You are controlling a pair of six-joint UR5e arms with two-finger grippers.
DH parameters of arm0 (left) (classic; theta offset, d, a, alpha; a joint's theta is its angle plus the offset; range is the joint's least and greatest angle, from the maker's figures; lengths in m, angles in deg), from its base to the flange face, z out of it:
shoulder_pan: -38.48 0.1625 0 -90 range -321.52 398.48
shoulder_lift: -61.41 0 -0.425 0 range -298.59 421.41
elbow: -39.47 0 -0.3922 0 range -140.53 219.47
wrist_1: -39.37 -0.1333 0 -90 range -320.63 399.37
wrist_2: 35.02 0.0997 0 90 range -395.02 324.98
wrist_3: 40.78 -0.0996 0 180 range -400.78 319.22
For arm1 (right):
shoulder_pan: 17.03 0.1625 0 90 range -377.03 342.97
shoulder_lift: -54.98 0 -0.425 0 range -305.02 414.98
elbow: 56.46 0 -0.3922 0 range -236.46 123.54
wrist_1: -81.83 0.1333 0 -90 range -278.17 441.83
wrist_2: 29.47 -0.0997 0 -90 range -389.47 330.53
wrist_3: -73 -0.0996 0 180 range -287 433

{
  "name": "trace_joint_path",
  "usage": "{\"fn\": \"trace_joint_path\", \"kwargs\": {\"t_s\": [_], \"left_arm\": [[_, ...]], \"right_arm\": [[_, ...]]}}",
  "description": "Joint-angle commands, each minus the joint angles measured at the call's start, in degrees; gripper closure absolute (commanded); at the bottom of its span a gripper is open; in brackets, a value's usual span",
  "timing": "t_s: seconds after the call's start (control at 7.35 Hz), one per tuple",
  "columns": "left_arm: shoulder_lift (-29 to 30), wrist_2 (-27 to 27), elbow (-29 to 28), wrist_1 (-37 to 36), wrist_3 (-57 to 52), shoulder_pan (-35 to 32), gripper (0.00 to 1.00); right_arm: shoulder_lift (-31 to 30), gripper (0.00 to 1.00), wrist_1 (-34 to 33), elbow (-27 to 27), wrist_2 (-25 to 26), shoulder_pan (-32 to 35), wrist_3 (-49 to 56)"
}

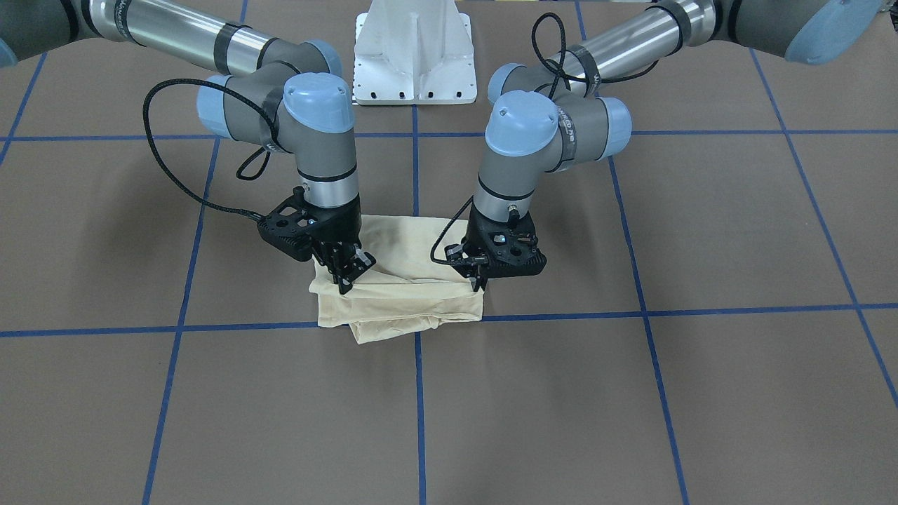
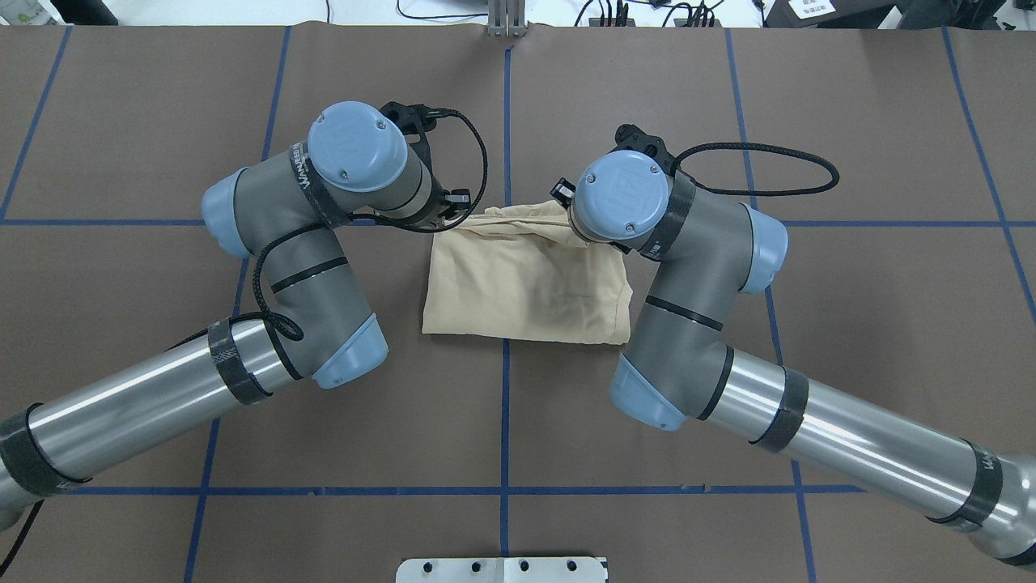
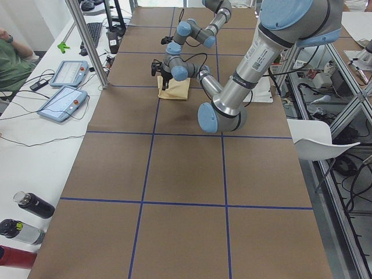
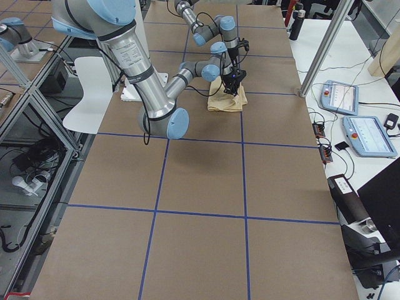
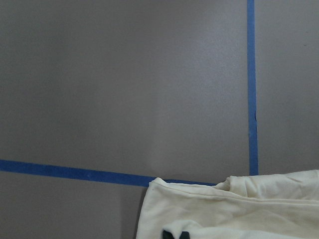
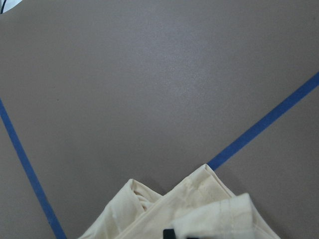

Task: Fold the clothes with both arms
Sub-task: 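Lift the near edge with both grippers and fold it over toward the far edge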

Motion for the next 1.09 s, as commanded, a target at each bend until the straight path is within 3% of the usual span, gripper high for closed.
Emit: {"fn": "trace_joint_path", "kwargs": {"t_s": [0.0, 0.14, 0.54, 0.82, 0.95], "left_arm": [[0.0, -0.2, -0.4, 0.7, -4.1, -0.7, 0.0], [-0.4, -1.2, -0.3, 2.6, -6.5, -2.4, 0.0], [-5.6, -8.8, -0.2, 7.6, -20.6, -7.4, 0.0], [-6.2, -9.2, 0.0, 8.6, -20.7, -7.9, 0.0], [-6.3, -11.2, 0.1, 8.4, -20.8, -8.6, 0.0]], "right_arm": [[2.6, 0.01, 0.0, -3.4, -4.8, 3.1, 4.5], [3.1, 0.0, -0.1, -3.3, -8.5, 4.4, 4.8], [4.1, 0.0, -0.5, -2.8, -8.3, -0.6, 7.2], [3.5, 0.0, -0.6, -2.9, -9.0, -0.5, 12.7], [3.6, 0.0, -4.3, -2.7, -9.6, 0.6, 17.3]]}}
